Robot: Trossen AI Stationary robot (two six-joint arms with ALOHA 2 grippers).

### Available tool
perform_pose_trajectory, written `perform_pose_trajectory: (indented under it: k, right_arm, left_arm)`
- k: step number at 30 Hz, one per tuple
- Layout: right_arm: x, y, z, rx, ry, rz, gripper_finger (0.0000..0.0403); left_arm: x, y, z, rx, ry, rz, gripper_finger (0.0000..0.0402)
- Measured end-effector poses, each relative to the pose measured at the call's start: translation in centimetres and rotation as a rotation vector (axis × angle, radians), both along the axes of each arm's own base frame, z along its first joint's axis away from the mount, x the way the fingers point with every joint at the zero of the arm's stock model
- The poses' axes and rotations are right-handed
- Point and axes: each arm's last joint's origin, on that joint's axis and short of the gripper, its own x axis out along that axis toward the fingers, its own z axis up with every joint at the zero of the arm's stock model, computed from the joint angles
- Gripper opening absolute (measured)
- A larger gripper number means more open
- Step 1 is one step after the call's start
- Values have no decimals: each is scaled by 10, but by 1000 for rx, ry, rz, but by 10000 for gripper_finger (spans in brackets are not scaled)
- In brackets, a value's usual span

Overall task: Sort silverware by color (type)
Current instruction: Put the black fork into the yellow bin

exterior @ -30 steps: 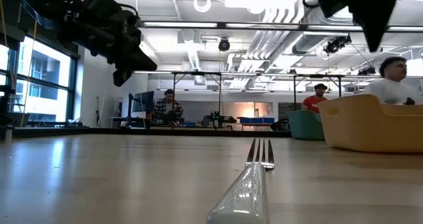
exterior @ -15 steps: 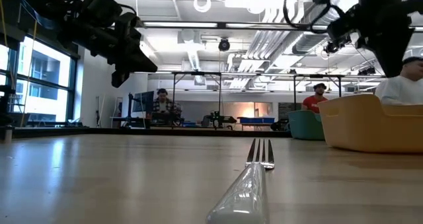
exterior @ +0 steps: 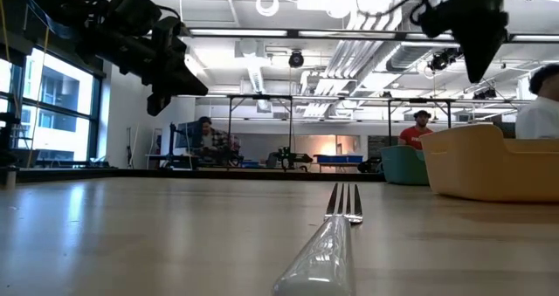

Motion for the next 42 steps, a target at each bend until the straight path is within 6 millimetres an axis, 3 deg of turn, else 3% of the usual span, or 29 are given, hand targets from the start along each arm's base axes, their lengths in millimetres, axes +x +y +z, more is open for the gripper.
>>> perform_pose_trajectory:
  k: [8, 11, 15, 20, 25, 32, 38, 42]
  right_arm:
    - [12, -48, -24, 179, 86, -367, 84]
    - [19, -58, -35, 193, 138, -390, 67]
    - [25, -69, -48, 178, 208, -414, 11]
    - [20, -83, -67, 190, 246, -490, 7]
    - [3, -80, -104, 226, 243, -540, 2]
    - [-9, -76, -138, 180, 236, -664, 0]
    - [-19, -72, -159, 152, 239, -754, 0]
    - [-15, -74, -164, 179, 156, -737, 0]
  left_arm:
    - [0, 0, -1, -5, 6, -3, 9]
    - [0, 0, -1, 0, 6, -5, 9]
    - [0, 0, -1, 14, 8, -12, 9]
    - [0, 0, -1, 21, 9, -14, 9]
    - [0, 0, -1, 24, 13, -21, 9]
    - [-1, -1, -3, 14, 27, -22, 9]
    - [-1, -1, -2, 14, 27, -22, 9]
    - [-1, -1, -2, 14, 27, -21, 9]
